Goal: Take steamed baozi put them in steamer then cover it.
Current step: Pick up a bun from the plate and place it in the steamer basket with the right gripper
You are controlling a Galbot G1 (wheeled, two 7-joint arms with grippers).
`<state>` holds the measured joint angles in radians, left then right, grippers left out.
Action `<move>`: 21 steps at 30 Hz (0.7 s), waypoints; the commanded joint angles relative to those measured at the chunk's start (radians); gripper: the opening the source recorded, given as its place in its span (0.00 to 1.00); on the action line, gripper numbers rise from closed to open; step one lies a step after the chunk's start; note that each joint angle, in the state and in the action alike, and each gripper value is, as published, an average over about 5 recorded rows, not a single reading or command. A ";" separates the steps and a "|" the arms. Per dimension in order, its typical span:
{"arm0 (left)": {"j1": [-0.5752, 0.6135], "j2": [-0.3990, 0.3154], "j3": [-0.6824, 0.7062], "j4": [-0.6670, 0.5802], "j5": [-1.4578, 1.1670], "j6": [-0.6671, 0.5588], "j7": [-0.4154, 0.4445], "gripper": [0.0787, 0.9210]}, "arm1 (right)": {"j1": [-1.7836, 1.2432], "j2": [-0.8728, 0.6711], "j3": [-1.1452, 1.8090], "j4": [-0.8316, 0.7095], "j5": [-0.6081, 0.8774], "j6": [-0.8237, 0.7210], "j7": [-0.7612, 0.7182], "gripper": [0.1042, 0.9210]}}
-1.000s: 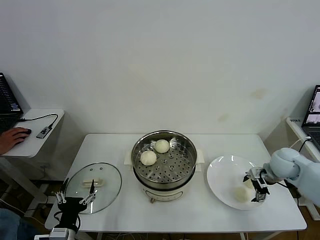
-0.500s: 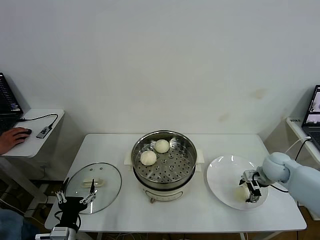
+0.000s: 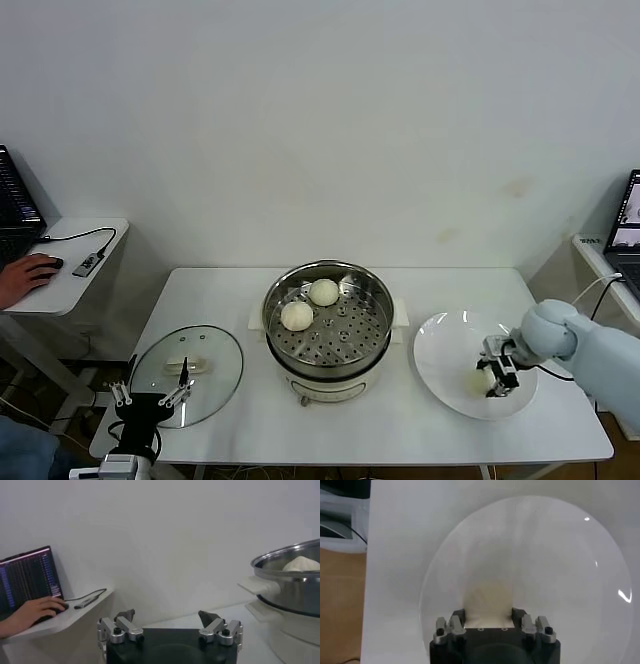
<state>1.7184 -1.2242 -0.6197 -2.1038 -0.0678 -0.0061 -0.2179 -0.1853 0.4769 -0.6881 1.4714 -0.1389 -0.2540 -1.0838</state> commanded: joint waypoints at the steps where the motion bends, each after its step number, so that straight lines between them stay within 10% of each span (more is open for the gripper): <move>1: 0.000 0.001 0.003 -0.002 0.000 0.000 0.001 0.88 | 0.320 -0.016 -0.112 0.020 0.119 -0.012 -0.053 0.58; 21: 0.000 0.003 0.009 -0.015 -0.005 -0.002 -0.001 0.88 | 0.854 0.421 -0.476 0.023 0.411 0.040 0.010 0.59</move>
<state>1.7191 -1.2212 -0.6104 -2.1182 -0.0721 -0.0083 -0.2190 0.4837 0.7044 -1.0223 1.4672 0.1555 -0.2547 -1.1015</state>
